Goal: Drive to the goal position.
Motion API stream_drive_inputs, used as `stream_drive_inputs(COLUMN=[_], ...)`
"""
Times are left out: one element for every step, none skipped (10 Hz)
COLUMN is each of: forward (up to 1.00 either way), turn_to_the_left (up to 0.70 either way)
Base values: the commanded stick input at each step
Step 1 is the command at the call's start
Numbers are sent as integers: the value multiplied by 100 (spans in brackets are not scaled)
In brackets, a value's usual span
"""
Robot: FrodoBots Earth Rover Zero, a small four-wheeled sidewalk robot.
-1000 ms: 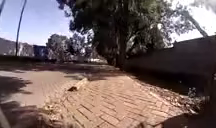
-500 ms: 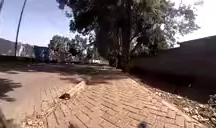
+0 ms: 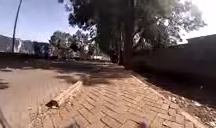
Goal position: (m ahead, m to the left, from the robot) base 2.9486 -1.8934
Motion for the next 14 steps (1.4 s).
stream_drive_inputs(forward=[100, 100, 100, 100, 100, 100, 100, 100, 100, 100, 100, 100, 100, 100], turn_to_the_left=[0, 0, 0, 0, 0, 0, 0, 0, 0, -2, -20, -40, -40, -10])
